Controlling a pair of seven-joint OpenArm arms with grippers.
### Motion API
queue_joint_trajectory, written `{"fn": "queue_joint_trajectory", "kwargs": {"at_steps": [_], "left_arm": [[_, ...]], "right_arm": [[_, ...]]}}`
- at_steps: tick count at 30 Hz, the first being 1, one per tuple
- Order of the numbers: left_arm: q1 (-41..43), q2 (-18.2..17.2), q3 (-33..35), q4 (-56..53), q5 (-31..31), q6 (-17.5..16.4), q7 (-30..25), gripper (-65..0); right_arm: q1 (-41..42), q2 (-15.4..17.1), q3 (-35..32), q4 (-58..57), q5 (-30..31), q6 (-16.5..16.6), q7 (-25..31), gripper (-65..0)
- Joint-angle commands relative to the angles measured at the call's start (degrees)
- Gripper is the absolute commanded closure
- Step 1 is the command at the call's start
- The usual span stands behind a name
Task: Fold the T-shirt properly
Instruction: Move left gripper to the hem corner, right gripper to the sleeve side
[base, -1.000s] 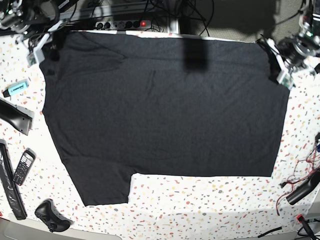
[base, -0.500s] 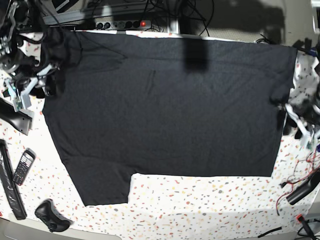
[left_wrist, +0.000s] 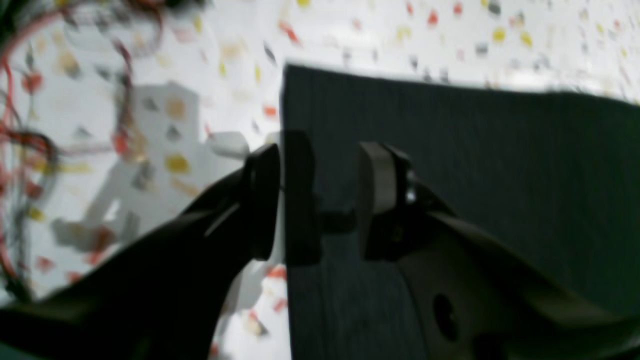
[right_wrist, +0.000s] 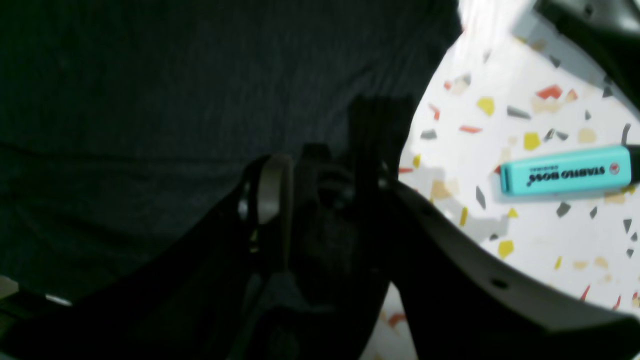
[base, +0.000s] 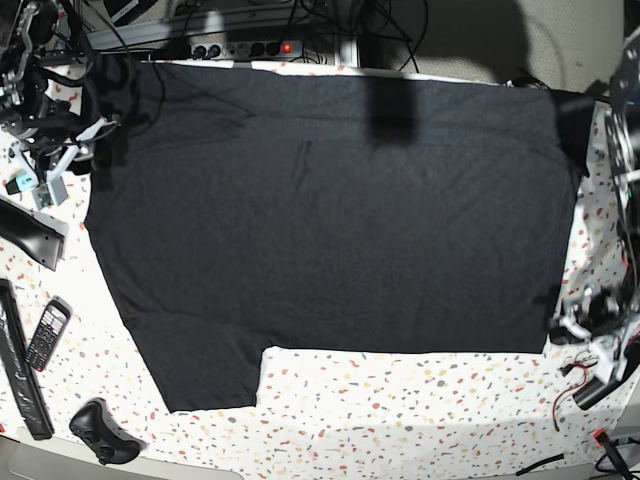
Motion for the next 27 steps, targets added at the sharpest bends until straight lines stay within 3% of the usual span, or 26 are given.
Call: {"fn": "queue_joint_trajectory", "kwargs": {"at_steps": [1,4,10,16,20,27], "left_arm": [[-2.9,-1.0,-0.2,-1.3,0.3,0.3,-3.1,-24.1],[-4.8,-1.0,-0.2,-6.7,2.4,0.9,-8.6,-24.0],[-3.9,0.7,-0.2,-11.1,2.4,2.5,-14.3,-23.0],[-3.4,2.7,-0.2,-11.1,5.9,4.0,-13.9,-23.0],[-2.6,3.0,-0.2,-11.1,5.8,10.8,-14.0,-23.0],[0.0,2.8,-0.2,-11.1,5.8,11.2,-13.9,-23.0]], "right_arm": [[0.3,1.0,0.4,0.9,0.6,-0.1,0.4,-20.9],[0.3,1.0,0.4,0.9,0.7,0.0,-0.6,-20.9],[0.4,1.0,0.4,0.9,0.7,-0.1,-1.1,-20.9],[0.4,1.0,0.4,0.9,0.7,0.0,-2.4,-20.9],[0.4,1.0,0.4,0.9,0.7,0.0,-4.2,-20.9],[0.4,1.1,0.4,0.9,1.7,0.0,-4.3,-20.8]]}}
